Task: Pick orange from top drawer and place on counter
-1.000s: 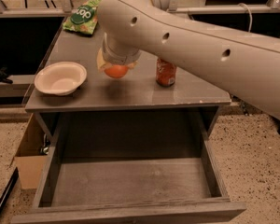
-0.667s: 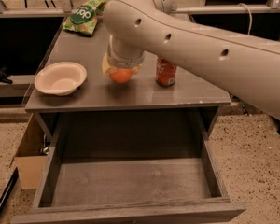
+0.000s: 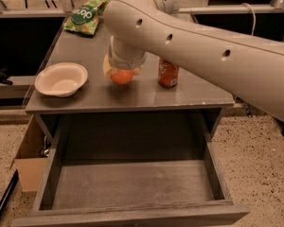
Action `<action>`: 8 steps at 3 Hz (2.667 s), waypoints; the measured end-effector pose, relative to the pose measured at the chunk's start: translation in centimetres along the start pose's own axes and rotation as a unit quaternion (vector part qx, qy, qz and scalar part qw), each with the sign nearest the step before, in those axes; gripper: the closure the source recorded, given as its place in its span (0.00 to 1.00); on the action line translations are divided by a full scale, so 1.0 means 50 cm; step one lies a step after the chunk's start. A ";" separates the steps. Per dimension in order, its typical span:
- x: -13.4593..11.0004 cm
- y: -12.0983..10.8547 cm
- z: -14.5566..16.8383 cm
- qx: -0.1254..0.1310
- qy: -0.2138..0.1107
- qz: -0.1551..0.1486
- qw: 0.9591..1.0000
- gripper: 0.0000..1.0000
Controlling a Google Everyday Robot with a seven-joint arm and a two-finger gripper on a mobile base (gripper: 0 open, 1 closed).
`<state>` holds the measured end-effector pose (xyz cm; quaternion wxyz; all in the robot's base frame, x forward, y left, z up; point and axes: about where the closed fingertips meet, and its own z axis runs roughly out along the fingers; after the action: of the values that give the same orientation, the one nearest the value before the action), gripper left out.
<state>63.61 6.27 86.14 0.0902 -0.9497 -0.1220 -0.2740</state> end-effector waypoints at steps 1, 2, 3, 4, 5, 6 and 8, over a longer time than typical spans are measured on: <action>0.000 0.000 0.000 0.000 0.000 0.000 1.000 0.51; 0.000 0.000 0.000 0.000 0.000 0.000 1.000 0.20; 0.000 0.000 0.000 0.000 0.000 0.000 1.000 0.00; 0.000 0.005 -0.011 0.000 0.003 0.000 1.000 0.00; 0.001 0.021 -0.045 -0.001 0.012 0.000 1.000 0.00; -0.027 0.097 -0.094 -0.022 0.014 0.017 1.000 0.00; -0.026 0.095 -0.099 -0.014 0.016 0.015 1.000 0.00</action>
Offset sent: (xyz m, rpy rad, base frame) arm 0.0000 0.0000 0.0000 0.0000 0.0000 0.0000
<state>61.42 0.33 89.05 0.0831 -0.9481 -0.1023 -0.2895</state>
